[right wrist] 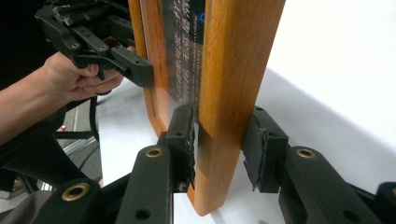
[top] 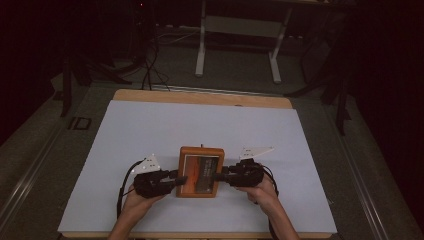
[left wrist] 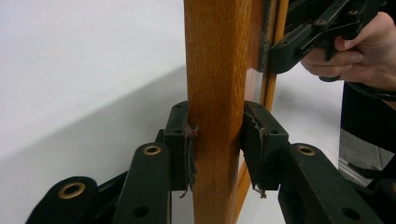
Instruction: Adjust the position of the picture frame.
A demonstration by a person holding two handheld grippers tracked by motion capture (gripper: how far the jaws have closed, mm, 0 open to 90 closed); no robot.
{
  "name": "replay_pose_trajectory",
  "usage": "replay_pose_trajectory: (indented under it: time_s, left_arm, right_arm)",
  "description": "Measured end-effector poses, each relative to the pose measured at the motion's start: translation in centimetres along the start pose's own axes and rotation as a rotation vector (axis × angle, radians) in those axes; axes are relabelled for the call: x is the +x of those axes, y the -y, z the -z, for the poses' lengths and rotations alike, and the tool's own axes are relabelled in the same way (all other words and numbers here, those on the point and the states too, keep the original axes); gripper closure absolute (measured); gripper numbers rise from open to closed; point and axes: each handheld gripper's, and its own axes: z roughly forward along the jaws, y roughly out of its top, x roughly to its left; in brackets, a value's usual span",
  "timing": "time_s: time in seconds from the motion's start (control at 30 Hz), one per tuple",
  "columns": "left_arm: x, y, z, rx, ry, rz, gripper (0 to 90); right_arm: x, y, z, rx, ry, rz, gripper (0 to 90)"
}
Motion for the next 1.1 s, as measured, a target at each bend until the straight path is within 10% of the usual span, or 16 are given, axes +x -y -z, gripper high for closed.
replay_pose_trajectory:
  time_s: [0.73, 1.1]
  left_arm:
    - [0.0, 0.1, -3.9, 0.059, 0.027, 0.114, 62.1]
    - [0.1, 0.1, -4.7, 0.054, -0.060, 0.131, 56.9]
  right_arm:
    - [-1.1, 1.3, 2.0, 0.025, 0.089, -0.128, 65.1]
    - [-2.0, 1.2, 1.2, 0.031, 0.134, -0.181, 63.4]
